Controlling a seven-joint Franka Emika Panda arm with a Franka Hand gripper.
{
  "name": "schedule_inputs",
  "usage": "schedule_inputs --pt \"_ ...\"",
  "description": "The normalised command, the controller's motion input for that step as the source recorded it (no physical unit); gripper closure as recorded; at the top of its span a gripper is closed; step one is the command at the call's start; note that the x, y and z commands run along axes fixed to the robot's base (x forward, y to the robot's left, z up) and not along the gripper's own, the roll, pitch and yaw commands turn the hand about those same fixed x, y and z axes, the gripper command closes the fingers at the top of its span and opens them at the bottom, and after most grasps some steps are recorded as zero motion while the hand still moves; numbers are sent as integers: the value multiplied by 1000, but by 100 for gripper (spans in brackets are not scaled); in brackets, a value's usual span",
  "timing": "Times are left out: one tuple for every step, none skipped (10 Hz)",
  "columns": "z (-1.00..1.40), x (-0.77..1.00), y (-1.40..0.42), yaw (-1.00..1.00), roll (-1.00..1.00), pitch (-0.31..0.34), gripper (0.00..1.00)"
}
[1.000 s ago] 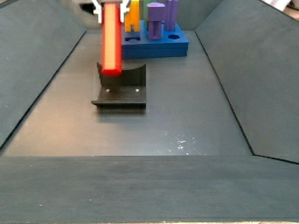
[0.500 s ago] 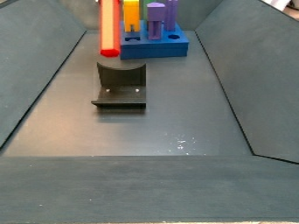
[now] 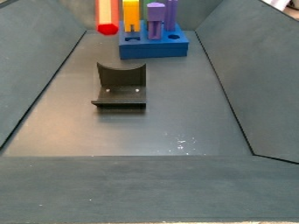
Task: Pick up the hexagon object. Move up. Place the hexagon object on the fixture. Regrasp the hexagon object. Move to above the board. Insert the hexagon object.
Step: Move to above the board.
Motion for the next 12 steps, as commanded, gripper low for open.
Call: schedule_inputs --pt "1000 28 -39 104 -38 52 100" --pt "1000 23 -33 83 -42 45 100" --pt "1000 27 -30 71 -46 45 100" --pt "1000 24 -26 56 -46 60 100" --pt "931 21 -24 47 -50 65 100" --pt "780 17 -17 45 -50 79 100" --pt "669 14 -17 42 -47 91 100" --pt "524 18 -16 46 -45 109 100" --pt "414 26 -17 50 -46 124 100" --pt "269 30 -20 60 -48 139 100" --pt "194 29 -21 66 -45 143 100" --pt "-79 -915 -1000 23 -1000 13 100"
